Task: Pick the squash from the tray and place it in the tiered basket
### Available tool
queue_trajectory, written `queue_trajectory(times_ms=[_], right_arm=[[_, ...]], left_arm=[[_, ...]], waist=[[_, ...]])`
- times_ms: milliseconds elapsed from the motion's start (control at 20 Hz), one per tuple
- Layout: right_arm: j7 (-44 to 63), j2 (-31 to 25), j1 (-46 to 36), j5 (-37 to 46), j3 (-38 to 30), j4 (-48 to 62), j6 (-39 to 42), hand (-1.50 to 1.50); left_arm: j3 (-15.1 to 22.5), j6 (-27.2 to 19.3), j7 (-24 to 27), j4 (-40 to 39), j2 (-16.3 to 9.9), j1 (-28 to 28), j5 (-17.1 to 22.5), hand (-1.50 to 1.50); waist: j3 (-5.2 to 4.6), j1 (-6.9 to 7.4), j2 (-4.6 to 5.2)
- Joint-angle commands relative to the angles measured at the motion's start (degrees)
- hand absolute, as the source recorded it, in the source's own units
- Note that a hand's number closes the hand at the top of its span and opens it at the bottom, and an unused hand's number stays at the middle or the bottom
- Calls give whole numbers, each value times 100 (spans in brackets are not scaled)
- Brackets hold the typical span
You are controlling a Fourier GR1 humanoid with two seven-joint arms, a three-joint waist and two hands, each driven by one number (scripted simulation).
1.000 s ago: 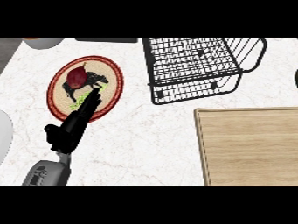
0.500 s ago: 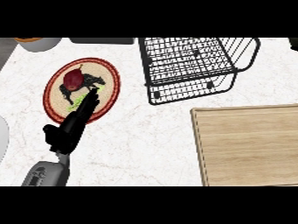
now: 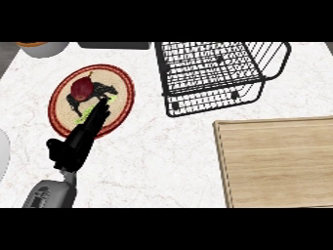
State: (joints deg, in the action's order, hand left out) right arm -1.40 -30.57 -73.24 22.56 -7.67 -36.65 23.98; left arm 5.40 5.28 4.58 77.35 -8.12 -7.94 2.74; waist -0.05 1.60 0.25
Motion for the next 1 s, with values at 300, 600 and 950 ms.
queue_trajectory(times_ms=[300,600,950], right_arm=[[202,1020,-841,448,282,1007,-536,150],[90,1676,-940,606,312,1539,-1111,150],[227,2061,-1261,311,-21,1886,-1011,150]], left_arm=[[31,-53,293,-189,107,128,-189,0],[91,-168,118,-187,272,-161,-273,0],[256,-100,5,165,360,188,-277,0]], waist=[[1,45,33],[1,82,63],[3,95,38]])
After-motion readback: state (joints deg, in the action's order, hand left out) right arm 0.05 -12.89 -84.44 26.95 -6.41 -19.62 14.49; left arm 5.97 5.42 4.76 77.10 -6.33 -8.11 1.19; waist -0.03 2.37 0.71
